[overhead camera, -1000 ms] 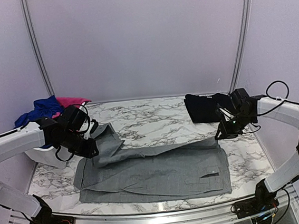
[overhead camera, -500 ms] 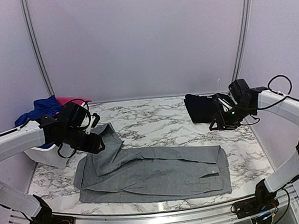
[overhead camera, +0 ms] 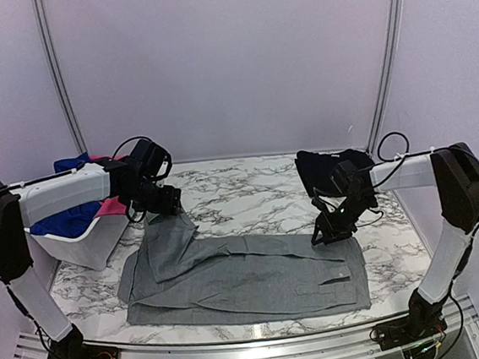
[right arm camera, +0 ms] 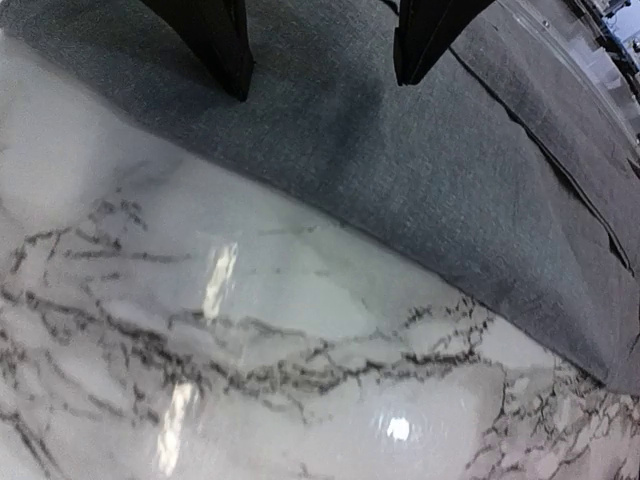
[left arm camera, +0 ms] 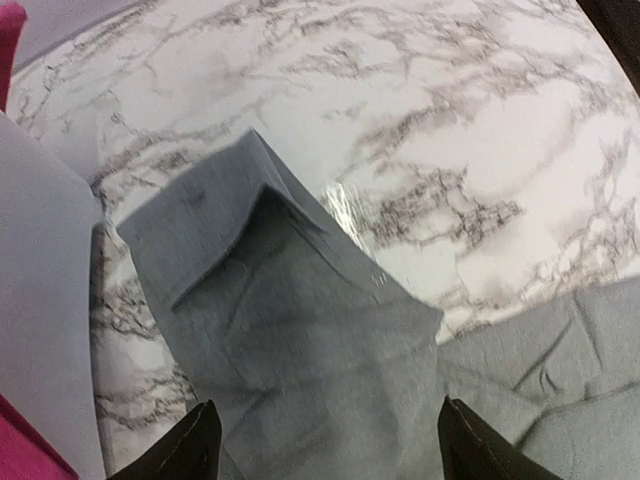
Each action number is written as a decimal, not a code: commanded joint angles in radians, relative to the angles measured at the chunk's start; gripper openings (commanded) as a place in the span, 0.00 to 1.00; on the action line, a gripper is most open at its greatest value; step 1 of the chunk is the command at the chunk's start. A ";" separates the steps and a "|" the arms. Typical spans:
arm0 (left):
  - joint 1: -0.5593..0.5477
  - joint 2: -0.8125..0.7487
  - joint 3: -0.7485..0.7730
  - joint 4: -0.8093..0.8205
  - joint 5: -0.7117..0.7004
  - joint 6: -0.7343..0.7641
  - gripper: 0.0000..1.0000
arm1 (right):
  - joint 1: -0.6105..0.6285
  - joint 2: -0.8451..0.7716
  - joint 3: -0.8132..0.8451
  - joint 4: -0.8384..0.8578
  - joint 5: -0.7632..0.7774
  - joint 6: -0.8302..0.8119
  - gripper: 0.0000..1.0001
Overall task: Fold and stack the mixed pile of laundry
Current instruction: Move the rectangle-folded shirt to the center of the board, then adjust the rectangle-folded shirt at the center of the board.
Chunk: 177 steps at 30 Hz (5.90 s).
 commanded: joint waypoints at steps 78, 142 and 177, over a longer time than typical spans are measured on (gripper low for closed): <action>-0.522 0.253 0.505 0.092 0.318 -0.339 0.96 | -0.043 -0.754 -0.201 -0.098 -0.182 0.223 0.77; -0.767 -0.010 -0.095 0.541 0.192 0.421 0.00 | 0.049 -0.940 -0.157 0.000 -0.289 -0.141 0.76; -0.630 -0.293 -0.299 0.719 0.300 0.268 0.00 | 0.611 -0.649 -0.057 0.221 -0.039 -0.276 0.63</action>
